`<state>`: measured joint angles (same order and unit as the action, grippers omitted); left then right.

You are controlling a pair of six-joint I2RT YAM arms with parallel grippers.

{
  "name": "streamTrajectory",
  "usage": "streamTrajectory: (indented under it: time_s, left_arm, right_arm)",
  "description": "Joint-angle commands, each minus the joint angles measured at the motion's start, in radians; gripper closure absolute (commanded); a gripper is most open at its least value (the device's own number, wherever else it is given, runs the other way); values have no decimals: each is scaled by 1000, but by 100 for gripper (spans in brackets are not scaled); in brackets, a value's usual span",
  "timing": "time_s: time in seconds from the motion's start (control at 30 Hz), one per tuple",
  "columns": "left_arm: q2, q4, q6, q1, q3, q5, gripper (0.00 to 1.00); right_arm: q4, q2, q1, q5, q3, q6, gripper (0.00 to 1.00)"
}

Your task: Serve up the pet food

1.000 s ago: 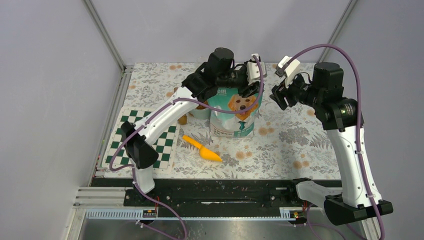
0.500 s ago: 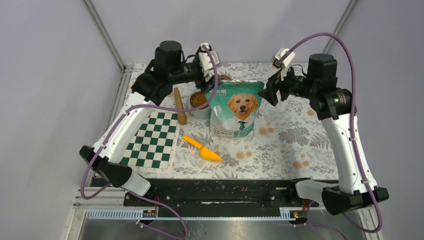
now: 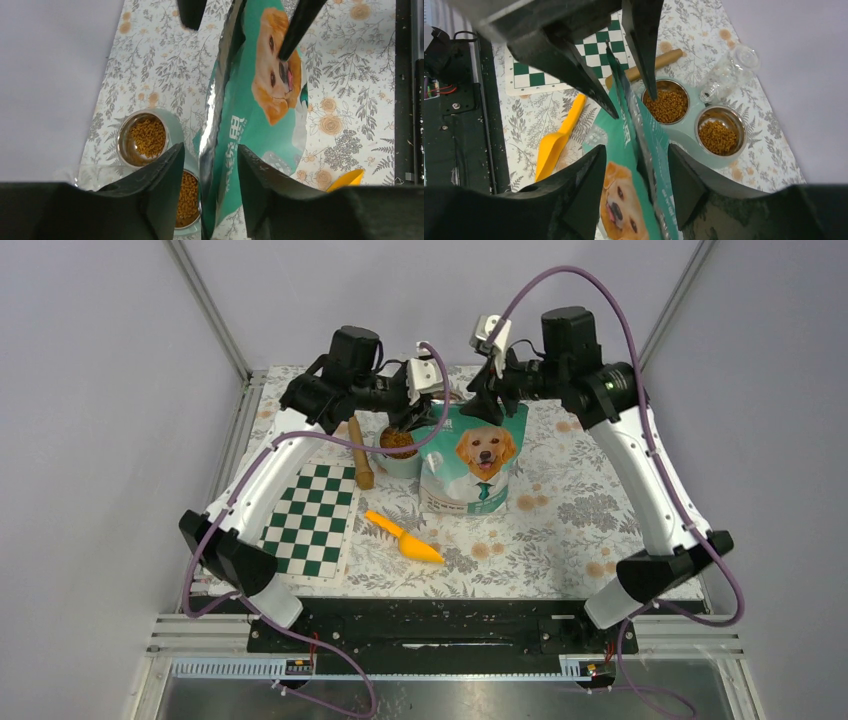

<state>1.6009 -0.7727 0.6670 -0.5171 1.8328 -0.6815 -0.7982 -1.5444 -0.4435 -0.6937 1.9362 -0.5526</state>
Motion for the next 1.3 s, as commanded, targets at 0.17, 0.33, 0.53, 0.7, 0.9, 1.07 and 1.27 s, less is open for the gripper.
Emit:
streamTrajectory:
  time_s: [0.17, 0.33, 0.53, 0.7, 0.9, 1.07, 1.27]
  left_arm:
    - [42, 81, -29, 3, 74, -144, 73]
    - [45, 101, -37, 4, 54, -163, 77]
    - [32, 101, -36, 3, 32, -161, 84]
    - [22, 101, -29, 3, 16, -180, 77]
    - [30, 101, -34, 3, 10, -194, 77]
    - [20, 131, -35, 3, -9, -172, 91]
    - [-6, 147, -35, 32, -36, -175, 100]
  right_arm:
    - [-203, -148, -17, -122, 174, -104, 47]
    - [-220, -155, -18, -113, 159, -131, 49]
    - [-213, -163, -20, -94, 158, -132, 68]
    - [-202, -175, -27, -75, 164, -132, 81]
    - [-181, -178, -50, -22, 145, -152, 78]
    - [-158, -168, -57, 5, 116, -162, 77]
    - [-249, -144, -55, 154, 103, -270, 100]
